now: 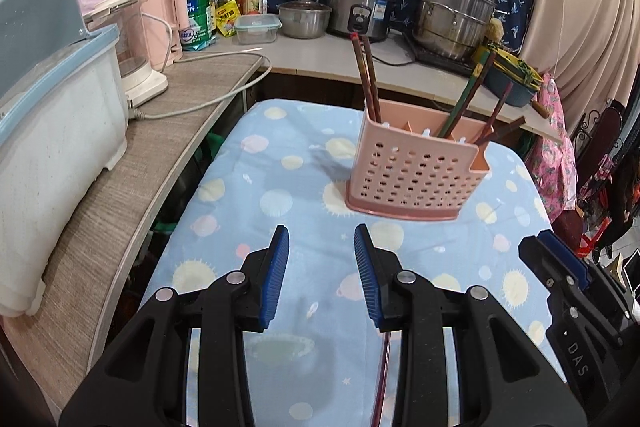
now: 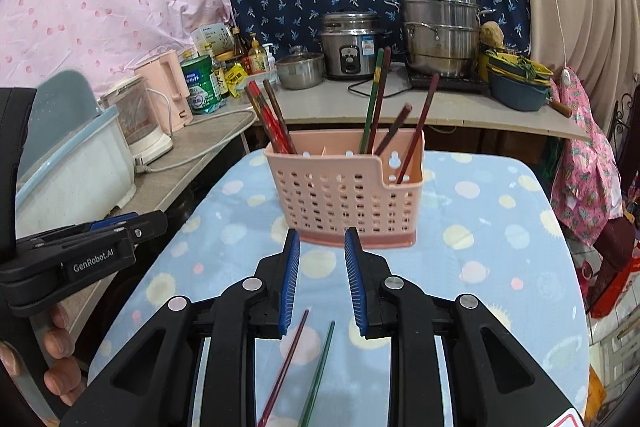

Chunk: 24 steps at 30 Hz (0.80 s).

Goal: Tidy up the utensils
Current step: 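Move both open tools back over the last two chopsticks, then grasp the maroon chopstick with the left tool while the right tool grasps the green chopstick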

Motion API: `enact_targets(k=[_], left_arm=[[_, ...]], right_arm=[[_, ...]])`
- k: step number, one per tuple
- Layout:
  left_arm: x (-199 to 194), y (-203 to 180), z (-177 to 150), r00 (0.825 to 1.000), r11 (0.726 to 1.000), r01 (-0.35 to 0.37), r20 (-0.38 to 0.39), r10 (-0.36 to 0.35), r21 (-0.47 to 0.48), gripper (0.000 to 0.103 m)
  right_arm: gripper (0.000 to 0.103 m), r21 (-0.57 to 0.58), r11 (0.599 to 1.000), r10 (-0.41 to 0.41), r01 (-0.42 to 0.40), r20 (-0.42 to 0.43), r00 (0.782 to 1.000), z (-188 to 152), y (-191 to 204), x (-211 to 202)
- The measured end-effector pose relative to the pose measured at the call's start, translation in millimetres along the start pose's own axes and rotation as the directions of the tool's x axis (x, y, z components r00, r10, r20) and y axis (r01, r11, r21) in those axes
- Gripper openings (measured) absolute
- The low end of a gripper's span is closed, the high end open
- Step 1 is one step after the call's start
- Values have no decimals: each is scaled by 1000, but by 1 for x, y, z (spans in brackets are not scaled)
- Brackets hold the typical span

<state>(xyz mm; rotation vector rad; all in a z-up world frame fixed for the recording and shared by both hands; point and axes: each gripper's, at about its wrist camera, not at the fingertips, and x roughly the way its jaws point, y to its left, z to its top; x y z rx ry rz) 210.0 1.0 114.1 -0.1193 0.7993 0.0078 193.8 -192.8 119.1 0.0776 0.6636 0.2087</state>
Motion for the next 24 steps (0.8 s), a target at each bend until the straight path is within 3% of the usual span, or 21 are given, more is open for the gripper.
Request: enact_targets(k=[10,24], left_arm=[[9,3,-51,996,999,0,-86,3,39,32],[24,10,-119,977,996,0,-210,18,88,33]], right_arm=[[23,-6,1000,-20,20,-102,995,-61,2,-4],[23,9,1000,-4,7,-274,962,-149,5,-2]])
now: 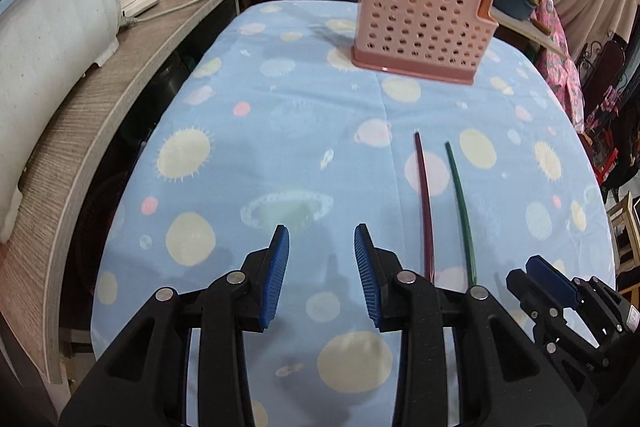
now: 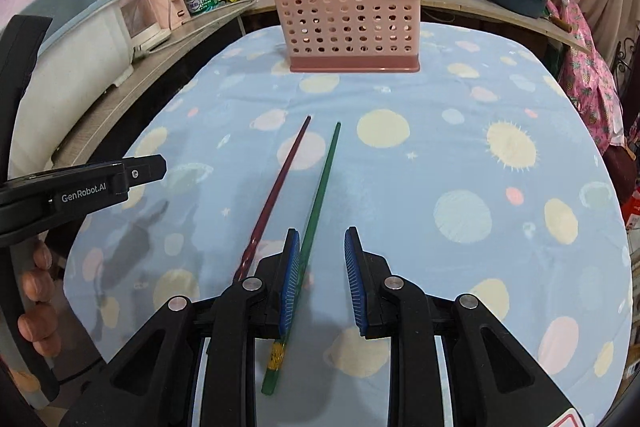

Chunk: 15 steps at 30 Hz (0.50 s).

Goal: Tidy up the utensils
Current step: 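Grasp the maroon chopstick with the left tool while the right tool grasps the green chopstick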

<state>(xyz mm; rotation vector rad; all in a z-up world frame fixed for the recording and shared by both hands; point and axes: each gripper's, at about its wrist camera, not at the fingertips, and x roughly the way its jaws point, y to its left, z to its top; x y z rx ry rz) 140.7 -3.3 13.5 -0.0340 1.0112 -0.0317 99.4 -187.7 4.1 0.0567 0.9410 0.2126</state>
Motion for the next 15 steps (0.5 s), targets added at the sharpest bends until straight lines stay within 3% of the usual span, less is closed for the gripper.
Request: enact_targets(k=[10,15], left_arm=[[5,-3,-23,998,1000,17,-54,-16,14,34],[5,-4,-30,998,1000,25,-61,-23,20,40]], right_arm=[[23,-34,999,13,-15,-79,997,-41,21,3],[23,-46,999,7,-12,-98,995,-55,27,4]])
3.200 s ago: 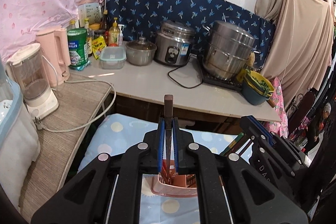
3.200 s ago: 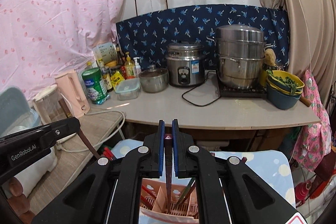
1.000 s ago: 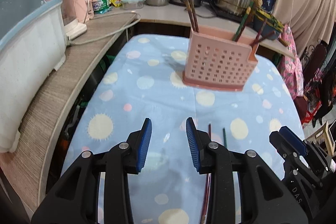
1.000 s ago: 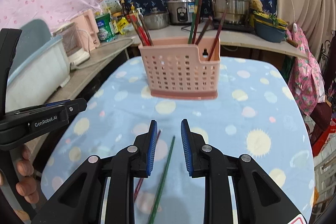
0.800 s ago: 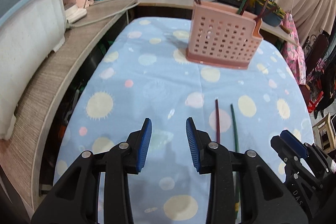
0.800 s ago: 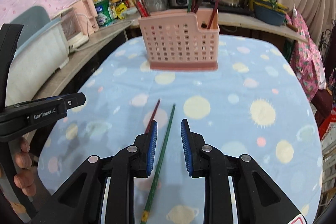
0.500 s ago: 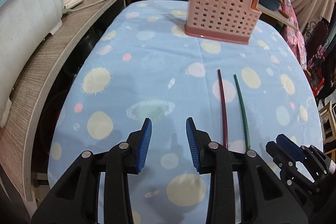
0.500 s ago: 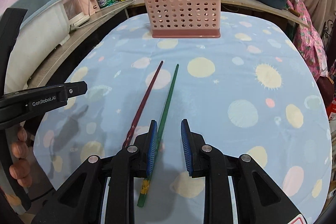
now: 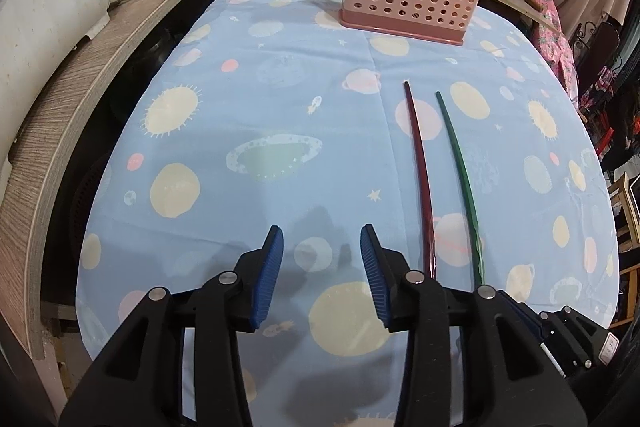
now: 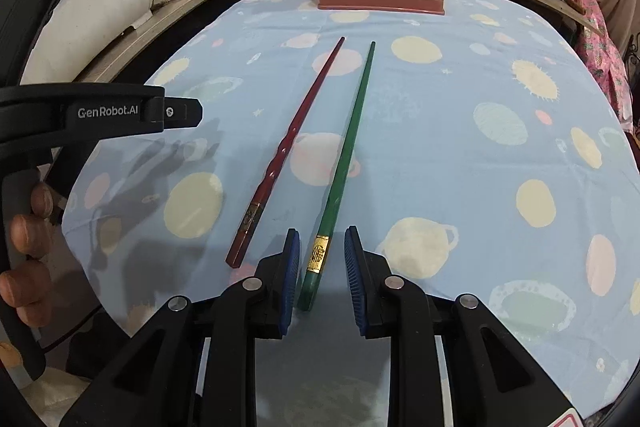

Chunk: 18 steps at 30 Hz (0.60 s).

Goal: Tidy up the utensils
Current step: 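Grasp the maroon chopstick with the left tool while the right tool grasps the green chopstick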

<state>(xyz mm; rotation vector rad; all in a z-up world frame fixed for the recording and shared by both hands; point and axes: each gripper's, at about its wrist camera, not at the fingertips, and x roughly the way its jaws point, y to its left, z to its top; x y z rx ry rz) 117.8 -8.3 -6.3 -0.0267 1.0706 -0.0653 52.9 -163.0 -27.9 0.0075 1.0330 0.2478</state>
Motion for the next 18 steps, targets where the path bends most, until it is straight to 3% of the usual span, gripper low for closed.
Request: enact_targets(k=[3,8,18], left_arm=[[-1,-2,-3,1000,1000,2,-3,-2,3,42],[-1,-8,-10,1000,1000,9,-8,-8,21,45],[2,-25,-23,998,997,56,-39,-54,56,59]], right_arm=[[22,-23,1000,-20,20,4,1000,-3,3,0],[9,-14,999,-28,28,6,1000,-3,-3,0],[7,29,998,-62,62,13,998,1,-24,-2]])
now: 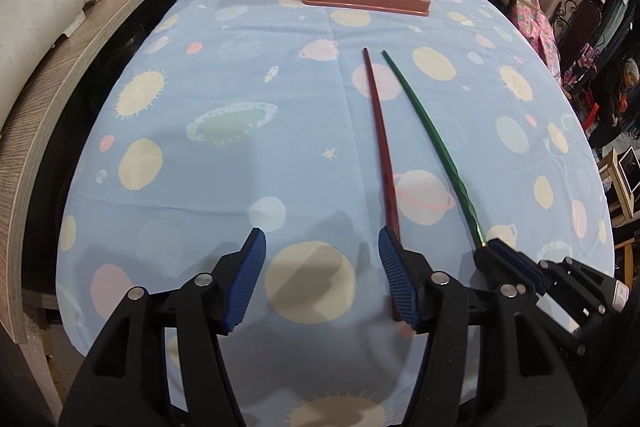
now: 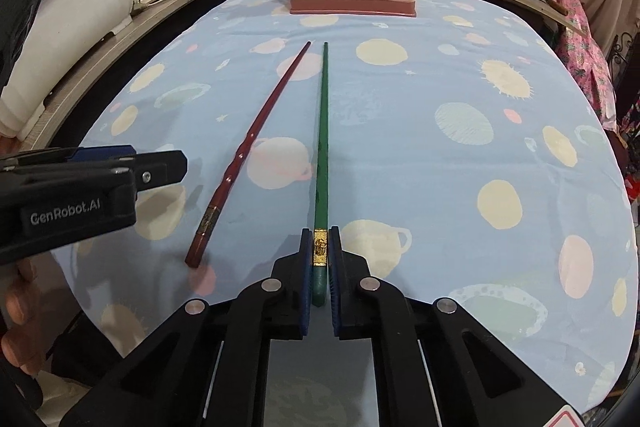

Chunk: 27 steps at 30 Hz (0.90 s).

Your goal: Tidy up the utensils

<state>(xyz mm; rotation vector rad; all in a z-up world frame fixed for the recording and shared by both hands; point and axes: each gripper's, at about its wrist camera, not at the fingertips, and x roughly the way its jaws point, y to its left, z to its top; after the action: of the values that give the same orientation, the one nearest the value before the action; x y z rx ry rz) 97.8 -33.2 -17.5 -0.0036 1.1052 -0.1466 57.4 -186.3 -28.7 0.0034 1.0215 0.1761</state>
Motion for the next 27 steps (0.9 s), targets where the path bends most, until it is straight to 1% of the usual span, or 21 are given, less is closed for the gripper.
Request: enact_targets(k=[5,13,15,19,21,22,24,25,27], left_arm=[[4,-8,-6,999,999,32,-25,-31,7,72],[15,-17,-15,996,998,55,-74,-53,21,70],[17,-18,-16,995,998,51,-85,-49,23,64],[16,-20,-16,996,998,45,-78,-42,39,52],[16,-19,-16,996,998,47,-77,-44,43,35],[15,-19,-15,996,998,49,-78,-45,44,29],[15,-19,-15,995,997,62,-86,-59,40,9],[15,-18,-15,994,997,66,-89,-62,37,7],[14,-17,-14,994,997,72,-89,-69,32,7]], right_arm=[[7,27,1000,-14,14,2,1000,3,-12,0],[7,31,999,-16,16,1,1000,5,-14,1],[7,31,999,-14,14,1,1000,5,-13,2],[7,31,999,-14,13,0,1000,5,-12,2],[7,29,1000,-12,12,0,1000,6,-11,2],[7,28,1000,-11,11,0,1000,6,-10,3],[7,27,1000,-7,7,0,1000,6,-9,3],[7,26,1000,-6,6,0,1000,7,-8,3],[7,24,1000,-3,3,3,1000,7,-7,2]])
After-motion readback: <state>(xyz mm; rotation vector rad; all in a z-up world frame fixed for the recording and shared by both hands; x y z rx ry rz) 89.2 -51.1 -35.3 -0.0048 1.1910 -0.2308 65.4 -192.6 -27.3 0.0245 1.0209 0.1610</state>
